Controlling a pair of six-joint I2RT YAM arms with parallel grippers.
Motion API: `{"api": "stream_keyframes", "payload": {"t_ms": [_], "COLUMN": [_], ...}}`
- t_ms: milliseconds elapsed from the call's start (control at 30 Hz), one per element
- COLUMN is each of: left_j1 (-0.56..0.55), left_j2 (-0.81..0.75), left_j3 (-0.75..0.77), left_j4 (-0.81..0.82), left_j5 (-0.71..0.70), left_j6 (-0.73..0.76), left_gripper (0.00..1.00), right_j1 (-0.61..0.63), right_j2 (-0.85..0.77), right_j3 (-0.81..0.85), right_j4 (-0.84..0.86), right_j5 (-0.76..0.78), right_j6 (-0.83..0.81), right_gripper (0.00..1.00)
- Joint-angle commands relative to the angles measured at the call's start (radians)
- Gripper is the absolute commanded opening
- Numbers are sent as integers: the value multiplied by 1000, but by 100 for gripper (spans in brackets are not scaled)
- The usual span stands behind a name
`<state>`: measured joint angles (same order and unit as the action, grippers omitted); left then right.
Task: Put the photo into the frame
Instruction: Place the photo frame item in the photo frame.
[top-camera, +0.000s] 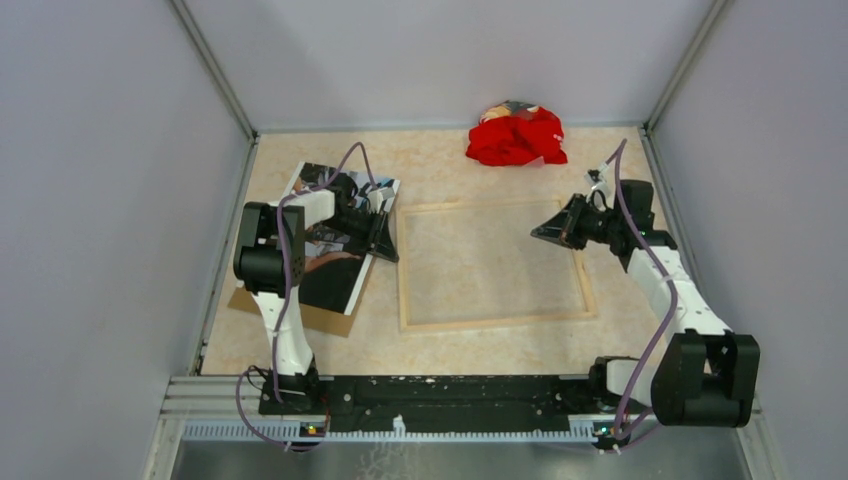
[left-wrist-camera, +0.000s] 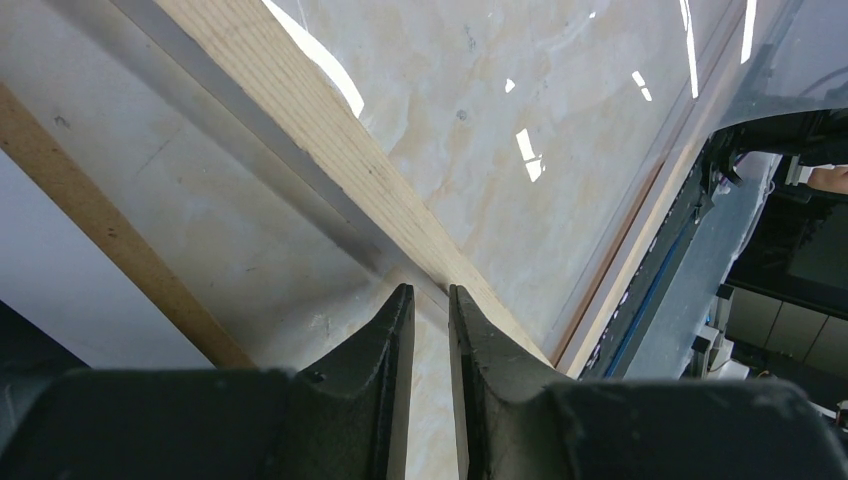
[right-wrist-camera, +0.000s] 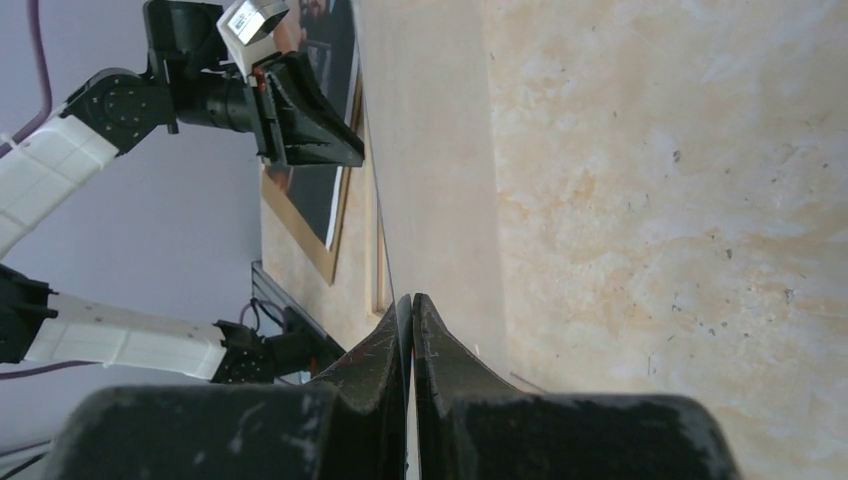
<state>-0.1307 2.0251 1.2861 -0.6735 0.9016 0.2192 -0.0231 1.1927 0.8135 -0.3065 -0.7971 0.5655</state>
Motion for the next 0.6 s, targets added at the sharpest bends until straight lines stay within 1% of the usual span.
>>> {"api": "stream_keyframes", "payload": {"t_ms": [0, 133, 233, 400, 567], "left_j1": [2, 2, 2, 3, 2], "left_j2": [4, 5, 4, 6, 6], "left_j3": [-1, -2, -4, -5, -5], "left_j4": [10, 12, 12, 15, 16], "left_j5": [30, 33, 33, 33, 36], "left_j6": [15, 14, 16, 16, 14], "left_gripper": [25, 25, 25, 25, 25], "right_j1": [-3, -2, -1, 8, 17], "right_j2": [11, 34, 49, 62, 80], "right_j3": [34, 55, 73, 92, 113], "right_j4": [-27, -67, -111, -175, -205], "right_j5": [21, 59, 104, 184, 238], "right_j6": [-46, -77, -113, -165, -187], "right_gripper": [0, 0, 5, 19, 34]}}
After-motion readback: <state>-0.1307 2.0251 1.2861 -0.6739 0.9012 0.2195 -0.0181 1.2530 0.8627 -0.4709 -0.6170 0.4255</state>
